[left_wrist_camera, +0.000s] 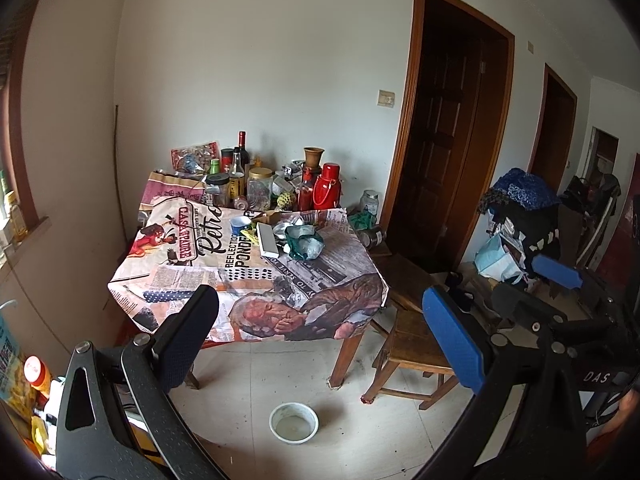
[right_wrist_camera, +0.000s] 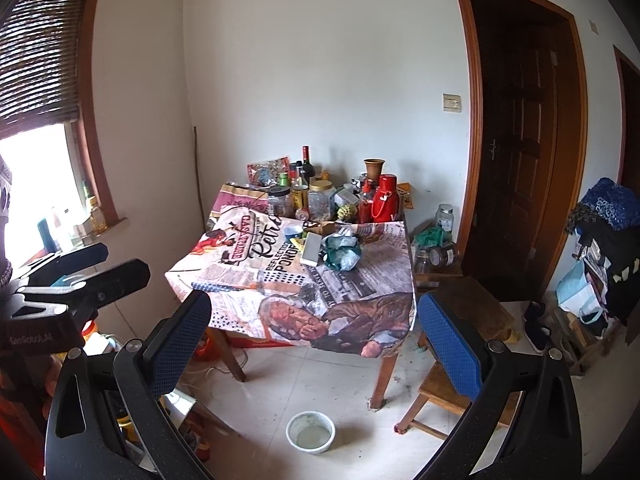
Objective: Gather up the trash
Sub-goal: 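Reach the right tool to the green plastic bag while the left tool grasps the white box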
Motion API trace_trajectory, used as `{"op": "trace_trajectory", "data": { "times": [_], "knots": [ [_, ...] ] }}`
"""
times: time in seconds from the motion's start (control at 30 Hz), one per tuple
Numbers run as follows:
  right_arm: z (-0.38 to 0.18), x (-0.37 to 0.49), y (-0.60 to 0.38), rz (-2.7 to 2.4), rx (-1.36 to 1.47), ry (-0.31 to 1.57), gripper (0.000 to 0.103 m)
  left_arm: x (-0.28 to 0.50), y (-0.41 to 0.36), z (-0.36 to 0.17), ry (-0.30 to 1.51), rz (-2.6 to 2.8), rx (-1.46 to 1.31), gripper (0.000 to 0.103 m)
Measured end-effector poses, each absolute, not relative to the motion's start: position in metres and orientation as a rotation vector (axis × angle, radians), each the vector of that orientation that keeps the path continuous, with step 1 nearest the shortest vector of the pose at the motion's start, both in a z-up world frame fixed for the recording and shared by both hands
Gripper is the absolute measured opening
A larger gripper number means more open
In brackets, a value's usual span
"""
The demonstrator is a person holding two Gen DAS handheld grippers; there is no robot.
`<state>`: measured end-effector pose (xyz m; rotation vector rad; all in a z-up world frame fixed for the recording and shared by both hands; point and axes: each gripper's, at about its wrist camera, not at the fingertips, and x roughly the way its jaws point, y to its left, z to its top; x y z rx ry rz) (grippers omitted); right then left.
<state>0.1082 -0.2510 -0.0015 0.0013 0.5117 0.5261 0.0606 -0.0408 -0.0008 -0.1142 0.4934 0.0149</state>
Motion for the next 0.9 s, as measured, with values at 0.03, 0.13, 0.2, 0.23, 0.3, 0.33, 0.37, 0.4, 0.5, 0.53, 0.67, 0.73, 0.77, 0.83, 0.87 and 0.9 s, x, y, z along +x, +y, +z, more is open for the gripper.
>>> {"op": "trace_trajectory", "data": {
  "times": [0.03, 0.13, 0.2, 0.23, 0.3, 0.33, 0.37, 0.4, 0.5, 0.53, 0.67, 0.73, 0.77, 0.83, 0.87, 0.9],
  "knots": [
    [-0.003, 0.115, -0.249, 0.522, 0.004, 0.517, 0.103, 0.068, -0.040, -0.002, 0.499, 0.014, -0.113, 0.103],
    [-0.007, 0.130, -0.246, 0.510, 0.015, 0.528, 0.103, 0.087, -0.033, -0.006, 0.509, 0.011, -0.114, 0.103],
    [-0.011, 0.145, -0.239, 0.498, 0.019, 0.537, 0.103, 0.100, -0.026, -0.010, 0.515, 0.006, -0.118, 0.103],
    [-0.013, 0.151, -0.235, 0.490, 0.021, 0.539, 0.103, 0.110, -0.021, -0.012, 0.517, 0.002, -0.117, 0.103],
    [-0.017, 0.163, -0.224, 0.471, 0.022, 0.541, 0.103, 0.130, -0.010, -0.015, 0.517, -0.005, -0.114, 0.103],
    [-0.019, 0.170, -0.219, 0.461, 0.022, 0.541, 0.103, 0.143, -0.001, -0.017, 0.514, -0.011, -0.112, 0.103],
    [-0.020, 0.178, -0.212, 0.448, 0.021, 0.542, 0.103, 0.153, 0.005, -0.019, 0.512, -0.016, -0.111, 0.103],
    [-0.022, 0.188, -0.203, 0.434, 0.020, 0.549, 0.103, 0.168, 0.015, -0.019, 0.515, -0.019, -0.107, 0.103],
    [-0.023, 0.214, -0.183, 0.410, 0.036, 0.555, 0.103, 0.204, 0.038, -0.018, 0.511, -0.021, -0.093, 0.102],
    [-0.022, 0.225, -0.175, 0.400, 0.043, 0.566, 0.103, 0.218, 0.046, -0.016, 0.514, -0.015, -0.086, 0.102],
    [-0.021, 0.257, -0.152, 0.359, 0.062, 0.592, 0.103, 0.267, 0.077, -0.012, 0.524, -0.035, -0.057, 0.102],
    [-0.024, 0.274, -0.141, 0.333, 0.068, 0.607, 0.103, 0.293, 0.094, -0.015, 0.526, -0.033, -0.033, 0.102],
    [-0.028, 0.282, -0.136, 0.322, 0.071, 0.618, 0.103, 0.303, 0.101, -0.017, 0.529, -0.029, -0.029, 0.102],
    [-0.035, 0.298, -0.127, 0.309, 0.079, 0.646, 0.103, 0.323, 0.112, -0.024, 0.547, -0.020, -0.041, 0.102],
    [-0.039, 0.306, -0.122, 0.307, 0.082, 0.662, 0.103, 0.332, 0.117, -0.029, 0.561, -0.017, -0.054, 0.102],
    [-0.044, 0.314, -0.120, 0.301, 0.083, 0.684, 0.103, 0.344, 0.122, -0.035, 0.584, -0.013, -0.074, 0.102]
  ]
}}
